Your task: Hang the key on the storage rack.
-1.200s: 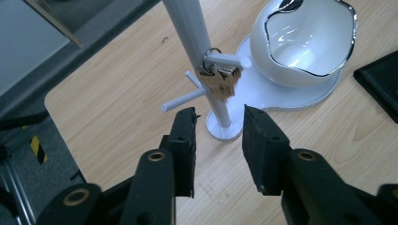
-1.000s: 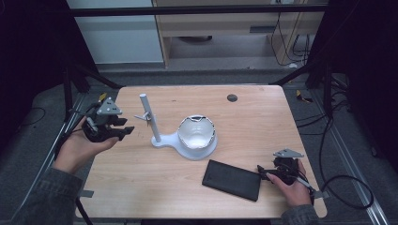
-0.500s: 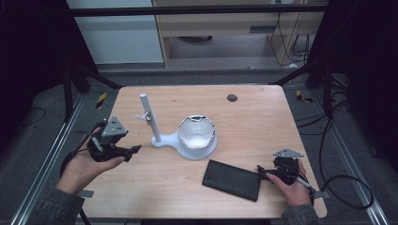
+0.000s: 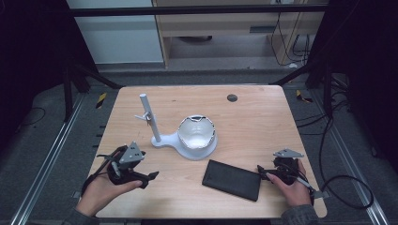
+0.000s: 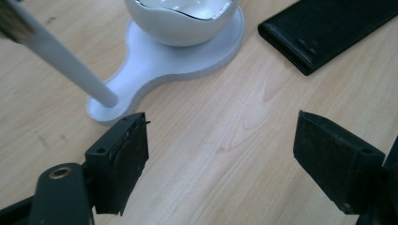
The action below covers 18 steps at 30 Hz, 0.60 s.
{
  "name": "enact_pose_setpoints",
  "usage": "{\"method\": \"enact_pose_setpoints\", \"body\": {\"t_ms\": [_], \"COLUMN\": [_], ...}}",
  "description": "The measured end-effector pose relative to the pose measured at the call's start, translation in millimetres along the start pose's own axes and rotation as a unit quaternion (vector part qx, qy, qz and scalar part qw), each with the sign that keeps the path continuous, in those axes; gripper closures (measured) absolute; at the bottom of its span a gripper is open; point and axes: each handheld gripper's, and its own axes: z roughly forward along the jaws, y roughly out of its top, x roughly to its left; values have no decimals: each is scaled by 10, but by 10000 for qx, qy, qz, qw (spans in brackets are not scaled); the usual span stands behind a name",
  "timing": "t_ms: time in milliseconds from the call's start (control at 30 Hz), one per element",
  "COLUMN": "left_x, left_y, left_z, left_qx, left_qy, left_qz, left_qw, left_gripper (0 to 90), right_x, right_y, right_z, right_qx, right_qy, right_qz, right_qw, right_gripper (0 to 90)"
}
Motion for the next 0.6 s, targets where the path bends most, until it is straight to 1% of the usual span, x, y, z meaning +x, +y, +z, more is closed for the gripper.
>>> {"method": "enact_pose_setpoints", "body": {"t_ms": [33, 67, 100, 133, 167, 200, 233, 267, 300, 333, 367, 400, 433, 467, 500, 533, 600], "left_x": [0, -47, -47, -92, -92, -113, -134, -171, -171, -201, -201, -233, -233, -260, -260, -279, -296], "left_y": [0, -20, -20, -39, -39, -48, -55, -65, -65, -65, -65, -54, -54, -34, -34, -14, 7], "left_z": [0, 84, 84, 168, 168, 209, 247, 322, 322, 393, 393, 463, 463, 527, 527, 595, 657], "left_qx": [0, 35, 35, 119, 119, 123, 141, 147, 147, 168, 168, 192, 192, 209, 209, 223, 197], "left_qy": [0, -67, -67, -145, -145, -194, -226, -307, -307, -390, -390, -429, -429, -489, -489, -548, -582], "left_qz": [0, -9, -9, -17, -17, -36, -34, -43, -43, -51, -51, -19, -19, 28, 28, 67, 63], "left_qw": [10000, 10000, 10000, 9998, 9998, 9997, 9996, 9994, 9994, 9991, 9991, 9989, 9989, 9986, 9986, 9982, 9981], "left_gripper": [188, 190, 205, 221, 229, 244, 244, 264, 279, 289, 294, 302, 314, 327, 338, 348, 361], "right_x": [0, -3, -3, -7, -15, -29, -29, -53, -62, -76, -76, -79, -79, -79, -79, -77, -76], "right_y": [0, 1, 1, 3, 2, 5, 5, 22, 31, 33, 33, 36, 36, 36, 36, 41, 42], "right_z": [0, 1, 1, 0, -2, -8, -8, -41, -65, -80, -80, -103, -105, -105, -105, -107, -109], "right_qx": [1, -2, -2, -3, -11, -18, -18, -109, -177, -257, -257, -280, -279, -282, -282, -312, -307], "right_qy": [2, 2, 2, 14, 3, -21, -21, -56, -68, -119, -119, -161, -166, -186, -186, -200, -209], "right_qz": [2, -16, -16, -9, -25, -53, -53, -49, 19, -6, -6, 9, -6, -42, -42, -68, -74], "right_qw": [10000, 10000, 10000, 10000, 10000, 10000, 10000, 9999, 9998, 9996, 9996, 9995, 9995, 9994, 9994, 9993, 9993], "right_gripper": [17, 17, 17, 23, 41, 79, 79, 101, 127, 154, 154, 166, 172, 177, 177, 179, 178]}}
